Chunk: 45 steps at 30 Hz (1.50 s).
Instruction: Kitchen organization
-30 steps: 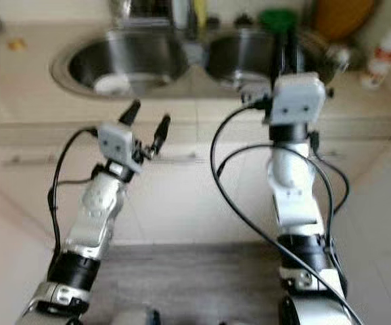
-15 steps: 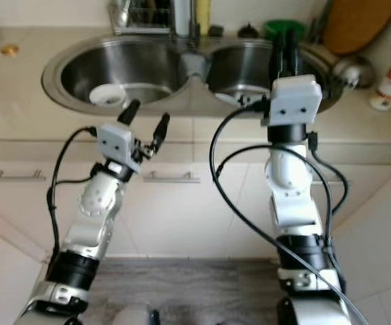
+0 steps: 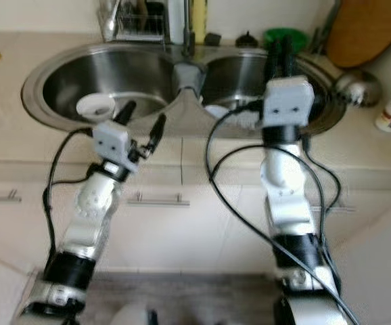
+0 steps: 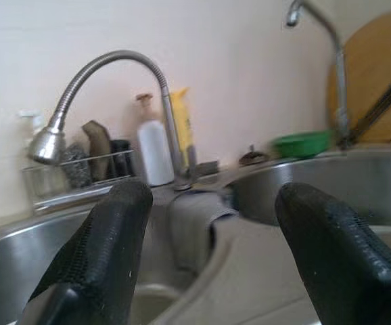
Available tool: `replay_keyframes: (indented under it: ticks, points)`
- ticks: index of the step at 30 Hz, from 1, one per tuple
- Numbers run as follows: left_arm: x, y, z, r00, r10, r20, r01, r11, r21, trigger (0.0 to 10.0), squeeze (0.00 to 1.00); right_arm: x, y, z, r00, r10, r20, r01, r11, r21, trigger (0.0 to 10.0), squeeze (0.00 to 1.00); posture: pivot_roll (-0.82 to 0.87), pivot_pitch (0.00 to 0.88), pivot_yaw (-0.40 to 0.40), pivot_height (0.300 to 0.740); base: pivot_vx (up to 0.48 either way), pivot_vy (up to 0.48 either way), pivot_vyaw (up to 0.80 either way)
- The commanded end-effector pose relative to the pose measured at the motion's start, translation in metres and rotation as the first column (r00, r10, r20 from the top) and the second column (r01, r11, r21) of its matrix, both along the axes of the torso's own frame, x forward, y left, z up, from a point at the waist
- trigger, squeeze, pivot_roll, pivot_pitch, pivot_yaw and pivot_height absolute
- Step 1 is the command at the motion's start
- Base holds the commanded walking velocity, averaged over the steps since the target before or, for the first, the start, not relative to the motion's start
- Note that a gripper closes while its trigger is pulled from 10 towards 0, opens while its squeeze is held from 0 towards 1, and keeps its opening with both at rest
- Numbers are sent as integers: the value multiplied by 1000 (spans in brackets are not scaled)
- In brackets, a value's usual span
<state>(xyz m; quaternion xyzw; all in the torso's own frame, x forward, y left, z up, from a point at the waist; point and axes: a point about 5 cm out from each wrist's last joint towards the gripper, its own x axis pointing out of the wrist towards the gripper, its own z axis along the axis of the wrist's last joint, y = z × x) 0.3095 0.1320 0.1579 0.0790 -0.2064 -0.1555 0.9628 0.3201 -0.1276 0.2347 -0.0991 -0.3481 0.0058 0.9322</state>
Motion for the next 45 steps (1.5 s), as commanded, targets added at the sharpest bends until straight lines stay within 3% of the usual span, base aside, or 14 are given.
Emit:
replay_keyframes:
  ticks: [1, 4, 5, 8, 9, 24, 30, 31, 32, 45]
  points:
    - [0, -9, 0, 1000, -25, 0, 25, 1000, -7, 10000, 0, 8, -9, -7, 996, 8, -85, -6, 1000, 22, 10000, 0, 176, 0, -44, 740, 0, 0, 0]
    - [0, -10, 0, 1000, -26, -1, 26, 1000, -7, 10000, 0, 14, -11, -11, 991, -1, -133, 5, 999, 31, 10000, 0, 174, 0, -43, 740, 0, 0, 0]
    - [0, -10, 0, 1000, -28, -3, 28, 1000, -7, 10000, 0, 27, -15, -17, 976, -7, -219, 19, 998, 52, 10000, 0, 174, 0, -45, 740, 0, 0, 0]
    - [0, -11, 0, 1000, -30, -3, 30, 1000, -5, 10000, 0, 38, -20, -20, 957, -11, -291, 41, 994, 98, 10000, 0, 179, 0, -48, 740, 0, 0, 0]
    - [0, -11, 0, 1000, -29, -2, 29, 1000, -6, 10000, 0, 38, -22, -17, 959, -24, -282, 55, 993, 101, 10000, 1000, 179, 0, -48, 740, 0, 0, 0]
    - [0, -11, -1, 1000, -30, -8, 30, 1000, -7, 10000, 0, 37, -26, -24, 951, -33, -308, 68, 992, 102, 10000, 1000, 178, 0, -50, 740, 0, 0, 0]
    - [0, -11, -1, 999, -37, -14, 36, 999, -17, 10000, 0, 29, -28, -20, 965, -55, -258, 89, 988, 124, 10000, 1000, 173, 0, -49, 740, 0, 0, 0]
    - [0, -11, -1, 999, -37, -14, 37, 999, -21, 10000, 0, 26, -27, -19, 970, -48, -236, 80, 989, 125, 10000, 831, 173, 0, -49, 740, 0, 0, 0]
    - [0, -11, -1, 999, -38, -14, 38, 999, -23, 10000, 0, 23, -26, -17, 976, -38, -214, 66, 990, 125, 10000, 0, 173, 0, -49, 740, 0, 0, 0]
    - [-1, -11, 2, 999, -53, 1, 53, 998, -22, 10000, 0, 0, -13, -21, 991, 2, -131, 6, 998, 62, 10000, 0, 172, 0, -47, 740, 0, 395, 0]
